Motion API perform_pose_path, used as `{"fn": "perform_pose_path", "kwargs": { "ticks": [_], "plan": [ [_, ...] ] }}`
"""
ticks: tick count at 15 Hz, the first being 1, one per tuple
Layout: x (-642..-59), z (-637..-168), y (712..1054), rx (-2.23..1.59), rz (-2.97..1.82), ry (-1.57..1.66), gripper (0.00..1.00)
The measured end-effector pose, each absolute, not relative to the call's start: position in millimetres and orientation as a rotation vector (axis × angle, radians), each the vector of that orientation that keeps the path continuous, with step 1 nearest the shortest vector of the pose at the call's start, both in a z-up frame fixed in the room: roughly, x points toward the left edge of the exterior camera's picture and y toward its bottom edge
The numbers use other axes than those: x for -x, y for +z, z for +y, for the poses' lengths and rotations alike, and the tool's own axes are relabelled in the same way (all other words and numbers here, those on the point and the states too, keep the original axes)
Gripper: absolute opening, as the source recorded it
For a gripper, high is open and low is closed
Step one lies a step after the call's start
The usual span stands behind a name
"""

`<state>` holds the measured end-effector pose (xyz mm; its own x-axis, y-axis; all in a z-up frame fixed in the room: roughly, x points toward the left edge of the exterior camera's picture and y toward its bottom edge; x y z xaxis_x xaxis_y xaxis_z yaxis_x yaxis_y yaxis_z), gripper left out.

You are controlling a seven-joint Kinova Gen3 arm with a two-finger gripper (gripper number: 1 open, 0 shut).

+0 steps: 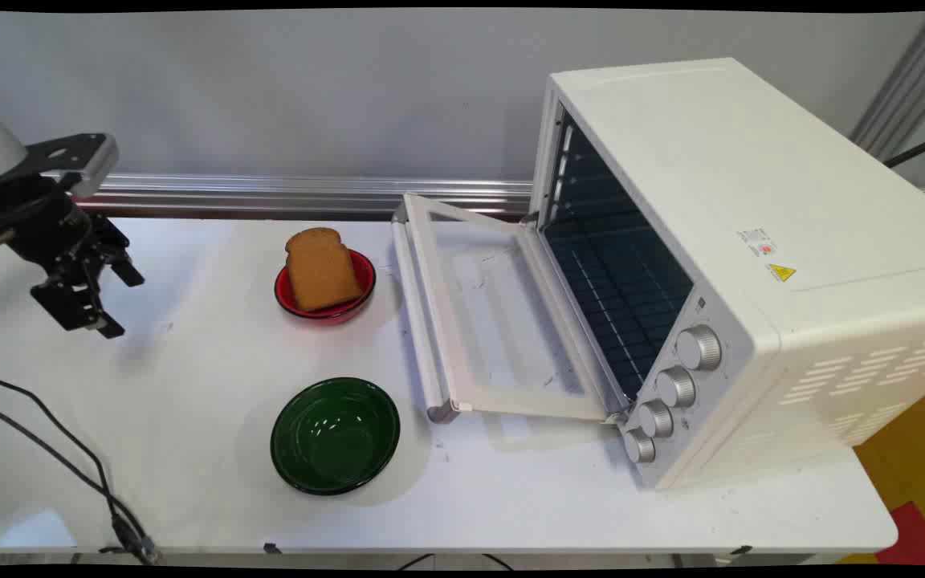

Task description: Close the oven

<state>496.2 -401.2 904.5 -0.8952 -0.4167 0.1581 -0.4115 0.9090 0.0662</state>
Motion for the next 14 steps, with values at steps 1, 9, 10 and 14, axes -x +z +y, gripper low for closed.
{"fn": "perform_pose_path", "kwargs": {
  "ticks": [1,9,10,14],
  "plan": [
    [-491,-401,903,-0.636,-2.882,-0.055,1.00],
    [-401,-411,920,-0.631,-2.586,-0.101,1.00],
    [-390,-412,922,-0.627,-2.553,-0.095,1.00],
    [-363,-422,927,-0.587,-2.496,-0.028,1.00]
  ]
}}
